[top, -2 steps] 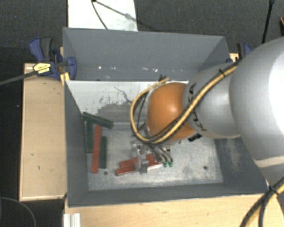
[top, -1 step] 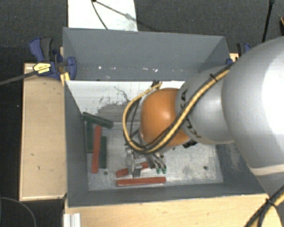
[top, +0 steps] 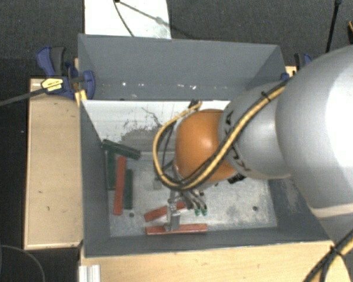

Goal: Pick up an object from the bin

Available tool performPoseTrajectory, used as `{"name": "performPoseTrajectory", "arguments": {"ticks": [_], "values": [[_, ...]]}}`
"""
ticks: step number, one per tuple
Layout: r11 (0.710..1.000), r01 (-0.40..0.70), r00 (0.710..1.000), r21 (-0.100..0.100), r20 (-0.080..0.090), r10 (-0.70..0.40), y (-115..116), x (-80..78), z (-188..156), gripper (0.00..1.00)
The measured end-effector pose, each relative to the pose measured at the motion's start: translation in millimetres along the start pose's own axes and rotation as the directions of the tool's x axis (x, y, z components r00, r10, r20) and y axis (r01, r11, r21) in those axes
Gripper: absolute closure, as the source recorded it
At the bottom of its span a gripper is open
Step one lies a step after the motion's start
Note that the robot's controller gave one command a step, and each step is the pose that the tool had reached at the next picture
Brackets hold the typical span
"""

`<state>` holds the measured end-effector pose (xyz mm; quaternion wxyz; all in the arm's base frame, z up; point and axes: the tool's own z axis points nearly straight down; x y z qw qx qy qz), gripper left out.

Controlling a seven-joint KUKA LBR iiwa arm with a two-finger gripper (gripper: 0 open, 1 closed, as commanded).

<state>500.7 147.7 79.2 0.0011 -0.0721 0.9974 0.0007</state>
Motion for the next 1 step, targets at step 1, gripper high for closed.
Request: {"name": "performPoseTrajectory", "arguments": {"ticks": [1], "values": [[0.986,-0.168,0.986,-0.001,0.001,0.168,28.7,0.9,8.4,0.00]]}}
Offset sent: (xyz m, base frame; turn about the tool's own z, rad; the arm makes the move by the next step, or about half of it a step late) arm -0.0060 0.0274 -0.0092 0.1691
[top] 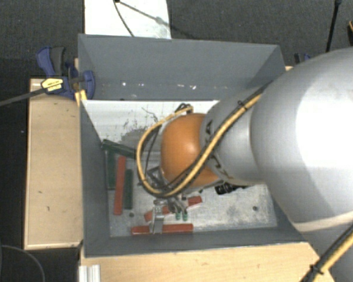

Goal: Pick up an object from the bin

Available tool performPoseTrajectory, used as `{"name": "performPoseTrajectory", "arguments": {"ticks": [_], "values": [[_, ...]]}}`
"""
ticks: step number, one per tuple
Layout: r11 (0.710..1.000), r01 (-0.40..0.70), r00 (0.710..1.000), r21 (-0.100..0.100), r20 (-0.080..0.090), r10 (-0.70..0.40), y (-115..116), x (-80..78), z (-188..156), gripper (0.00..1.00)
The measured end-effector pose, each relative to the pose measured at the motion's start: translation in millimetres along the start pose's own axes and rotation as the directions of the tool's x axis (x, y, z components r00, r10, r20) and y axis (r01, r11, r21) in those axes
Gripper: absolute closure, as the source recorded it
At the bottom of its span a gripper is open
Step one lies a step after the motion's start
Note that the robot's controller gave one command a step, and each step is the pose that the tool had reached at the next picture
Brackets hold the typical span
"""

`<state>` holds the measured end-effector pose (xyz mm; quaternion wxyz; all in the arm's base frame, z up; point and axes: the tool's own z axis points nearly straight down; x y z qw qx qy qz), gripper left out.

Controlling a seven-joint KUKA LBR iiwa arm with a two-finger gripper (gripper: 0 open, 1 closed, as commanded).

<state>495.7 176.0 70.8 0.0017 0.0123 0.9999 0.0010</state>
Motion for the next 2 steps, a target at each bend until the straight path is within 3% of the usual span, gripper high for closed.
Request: {"name": "performPoseTrajectory", "arguments": {"ticks": [1,2], "values": [[1.000,0.000,1.000,0.001,-0.003,0.000,-0.7,0.7,0.7,1.00],[1.000,0.015,1.000,-0.003,0.007,-0.015,18.9,-19.4,-130.1,1.00]]}}
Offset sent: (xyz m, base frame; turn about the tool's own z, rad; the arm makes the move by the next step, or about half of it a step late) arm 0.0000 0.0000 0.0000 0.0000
